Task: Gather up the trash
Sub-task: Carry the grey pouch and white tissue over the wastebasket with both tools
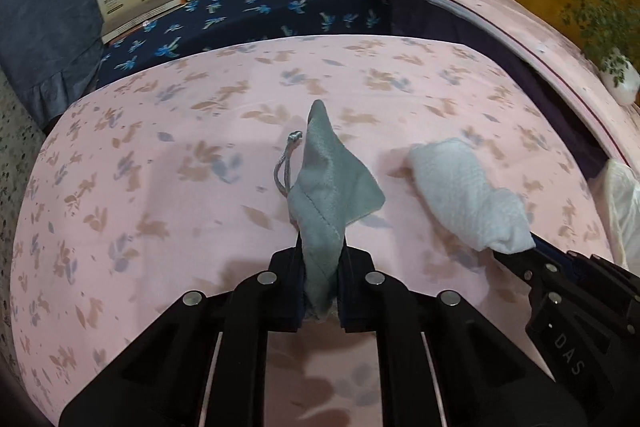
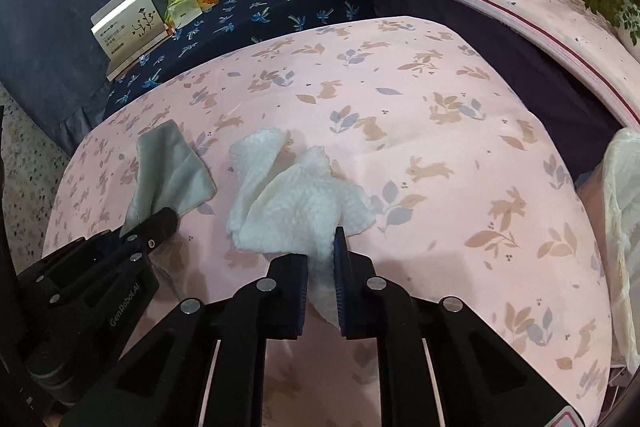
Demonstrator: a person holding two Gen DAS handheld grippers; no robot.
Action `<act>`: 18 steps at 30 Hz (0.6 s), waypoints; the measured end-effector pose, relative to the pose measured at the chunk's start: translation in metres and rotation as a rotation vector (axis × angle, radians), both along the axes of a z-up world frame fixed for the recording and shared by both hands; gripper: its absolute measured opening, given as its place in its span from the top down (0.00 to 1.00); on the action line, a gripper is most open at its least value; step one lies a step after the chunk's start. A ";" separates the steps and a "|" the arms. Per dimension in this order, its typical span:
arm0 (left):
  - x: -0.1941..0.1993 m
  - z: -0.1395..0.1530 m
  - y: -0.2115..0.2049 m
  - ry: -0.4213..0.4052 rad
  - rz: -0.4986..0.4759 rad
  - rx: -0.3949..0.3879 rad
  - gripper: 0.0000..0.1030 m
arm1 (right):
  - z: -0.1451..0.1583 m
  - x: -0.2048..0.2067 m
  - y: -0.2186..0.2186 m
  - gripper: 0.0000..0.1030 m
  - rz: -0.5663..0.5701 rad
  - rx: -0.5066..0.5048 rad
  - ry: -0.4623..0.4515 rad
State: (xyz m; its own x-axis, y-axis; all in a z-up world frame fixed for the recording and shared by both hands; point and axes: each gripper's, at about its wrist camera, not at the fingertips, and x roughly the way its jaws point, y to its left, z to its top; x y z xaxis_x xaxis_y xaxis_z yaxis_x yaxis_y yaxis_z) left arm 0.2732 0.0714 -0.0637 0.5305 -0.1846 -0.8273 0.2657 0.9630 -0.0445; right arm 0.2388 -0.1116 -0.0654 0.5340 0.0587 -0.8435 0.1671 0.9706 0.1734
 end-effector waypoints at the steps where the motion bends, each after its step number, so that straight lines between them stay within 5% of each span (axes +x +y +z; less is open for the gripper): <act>1: -0.004 0.002 -0.005 -0.003 -0.009 0.000 0.90 | 0.003 -0.006 -0.007 0.90 -0.011 0.000 -0.007; 18: -0.082 0.071 -0.109 -0.088 -0.192 -0.079 0.90 | 0.079 -0.094 -0.126 0.90 -0.228 -0.002 -0.159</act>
